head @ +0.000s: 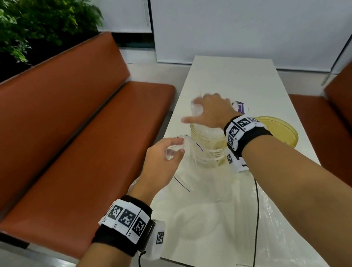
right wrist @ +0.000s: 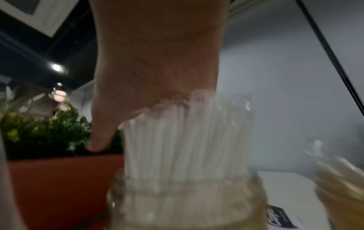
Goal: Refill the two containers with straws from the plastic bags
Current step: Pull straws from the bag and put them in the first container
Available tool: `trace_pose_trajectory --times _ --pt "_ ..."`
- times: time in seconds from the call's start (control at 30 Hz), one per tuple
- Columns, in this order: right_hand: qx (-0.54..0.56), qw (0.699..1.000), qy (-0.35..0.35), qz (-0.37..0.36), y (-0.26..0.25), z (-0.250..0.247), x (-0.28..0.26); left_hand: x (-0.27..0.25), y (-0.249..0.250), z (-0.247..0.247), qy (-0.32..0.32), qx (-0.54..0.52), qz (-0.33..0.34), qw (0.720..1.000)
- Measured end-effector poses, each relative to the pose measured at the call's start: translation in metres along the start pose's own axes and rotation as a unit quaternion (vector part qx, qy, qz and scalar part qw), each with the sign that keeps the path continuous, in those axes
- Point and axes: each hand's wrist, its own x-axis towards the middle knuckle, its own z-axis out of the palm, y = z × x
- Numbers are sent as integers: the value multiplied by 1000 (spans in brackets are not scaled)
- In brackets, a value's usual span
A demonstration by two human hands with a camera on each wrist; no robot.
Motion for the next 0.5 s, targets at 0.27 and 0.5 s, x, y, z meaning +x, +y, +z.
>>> trace_pose_trajectory --times 0.27,0.5 --pt "-3 997 71 17 11 -9 -6 0 -3 -4 7 -2 2 1000" --pt "108 988 110 -23 26 -14 -10 -1 0 3 -7 -14 -3 1000"
